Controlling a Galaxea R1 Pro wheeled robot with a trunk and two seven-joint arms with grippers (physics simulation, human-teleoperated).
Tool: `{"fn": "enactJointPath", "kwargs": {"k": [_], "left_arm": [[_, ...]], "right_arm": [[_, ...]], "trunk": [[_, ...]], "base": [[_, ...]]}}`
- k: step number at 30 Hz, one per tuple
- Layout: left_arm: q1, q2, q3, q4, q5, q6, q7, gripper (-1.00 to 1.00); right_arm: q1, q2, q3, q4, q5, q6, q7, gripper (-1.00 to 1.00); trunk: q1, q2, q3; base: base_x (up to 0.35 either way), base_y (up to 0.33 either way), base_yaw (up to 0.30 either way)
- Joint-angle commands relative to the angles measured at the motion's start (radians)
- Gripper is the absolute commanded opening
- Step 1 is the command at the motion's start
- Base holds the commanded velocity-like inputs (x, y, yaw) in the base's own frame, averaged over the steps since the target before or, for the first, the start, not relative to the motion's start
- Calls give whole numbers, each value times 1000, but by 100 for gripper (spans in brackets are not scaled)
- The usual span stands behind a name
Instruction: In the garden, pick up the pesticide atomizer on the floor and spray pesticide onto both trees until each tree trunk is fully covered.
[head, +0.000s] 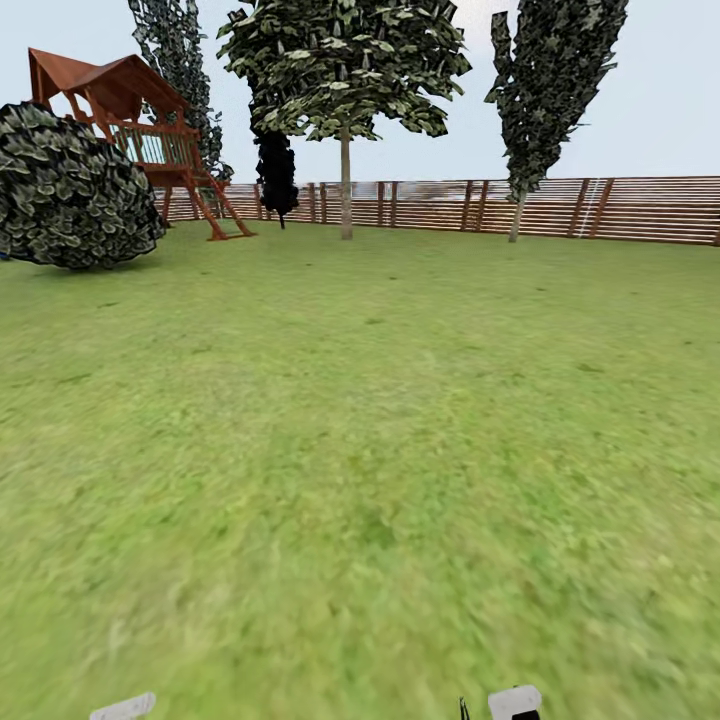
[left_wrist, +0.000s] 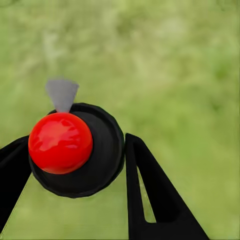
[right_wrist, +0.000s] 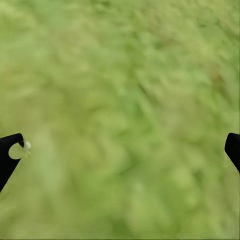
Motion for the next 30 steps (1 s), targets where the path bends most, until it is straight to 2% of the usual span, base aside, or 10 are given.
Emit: {"fn": "enactJointPath", "kwargs": {"k": [1,30], "left_arm": [[0,0,0,0,0,0,0,-100],[0,0,-1,0,0,0,0,-100]], "right_arm": [[0,0,0,0,0,0,0,100],[-1,0,0,0,-1,0,0,100]], "trunk": [[0,0,0],[0,0,0]], "base": [[335,80,0],[335,80,0]]}}
